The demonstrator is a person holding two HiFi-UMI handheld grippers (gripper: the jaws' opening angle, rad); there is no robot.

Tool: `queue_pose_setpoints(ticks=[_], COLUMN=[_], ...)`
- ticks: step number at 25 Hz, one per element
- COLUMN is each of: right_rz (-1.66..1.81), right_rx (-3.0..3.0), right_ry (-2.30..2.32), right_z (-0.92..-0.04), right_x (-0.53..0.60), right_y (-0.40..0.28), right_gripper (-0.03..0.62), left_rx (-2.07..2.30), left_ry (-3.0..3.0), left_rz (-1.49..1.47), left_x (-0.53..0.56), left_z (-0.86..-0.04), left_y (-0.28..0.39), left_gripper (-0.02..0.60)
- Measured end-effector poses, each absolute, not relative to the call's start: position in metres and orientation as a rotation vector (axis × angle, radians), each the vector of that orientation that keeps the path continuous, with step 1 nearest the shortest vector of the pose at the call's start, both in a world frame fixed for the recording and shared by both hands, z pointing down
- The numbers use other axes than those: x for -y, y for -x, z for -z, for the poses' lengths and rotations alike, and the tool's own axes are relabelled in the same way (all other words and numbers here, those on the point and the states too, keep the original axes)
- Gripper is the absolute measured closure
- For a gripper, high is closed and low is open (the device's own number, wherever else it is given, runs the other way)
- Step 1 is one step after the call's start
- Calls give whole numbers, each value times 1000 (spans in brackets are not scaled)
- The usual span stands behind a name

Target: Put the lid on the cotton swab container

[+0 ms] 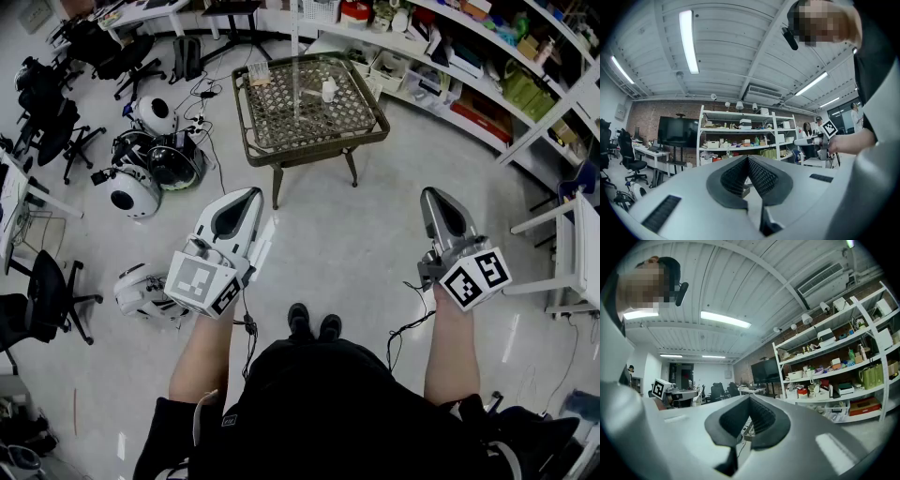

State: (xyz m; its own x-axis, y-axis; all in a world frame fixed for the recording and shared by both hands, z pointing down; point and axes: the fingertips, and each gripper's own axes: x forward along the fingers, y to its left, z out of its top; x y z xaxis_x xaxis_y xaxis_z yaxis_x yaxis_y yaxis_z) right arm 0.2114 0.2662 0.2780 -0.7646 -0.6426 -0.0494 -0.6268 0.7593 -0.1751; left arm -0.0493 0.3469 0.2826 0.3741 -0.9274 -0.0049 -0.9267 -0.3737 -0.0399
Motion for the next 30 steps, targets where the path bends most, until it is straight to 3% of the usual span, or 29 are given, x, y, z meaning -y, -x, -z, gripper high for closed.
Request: queue_pose_setpoints(ticks=[30], right_rz=[436], right_rx=[-2738], right_ry=[909], right_z=[-300], right_x=[-256], right_y=[-282], right_gripper=[585], left_rx=[-1860], left_ry=[2549], left_rz=[34], left_x=[-315], left_z=[-285], left_y=[-8], left_gripper=[578])
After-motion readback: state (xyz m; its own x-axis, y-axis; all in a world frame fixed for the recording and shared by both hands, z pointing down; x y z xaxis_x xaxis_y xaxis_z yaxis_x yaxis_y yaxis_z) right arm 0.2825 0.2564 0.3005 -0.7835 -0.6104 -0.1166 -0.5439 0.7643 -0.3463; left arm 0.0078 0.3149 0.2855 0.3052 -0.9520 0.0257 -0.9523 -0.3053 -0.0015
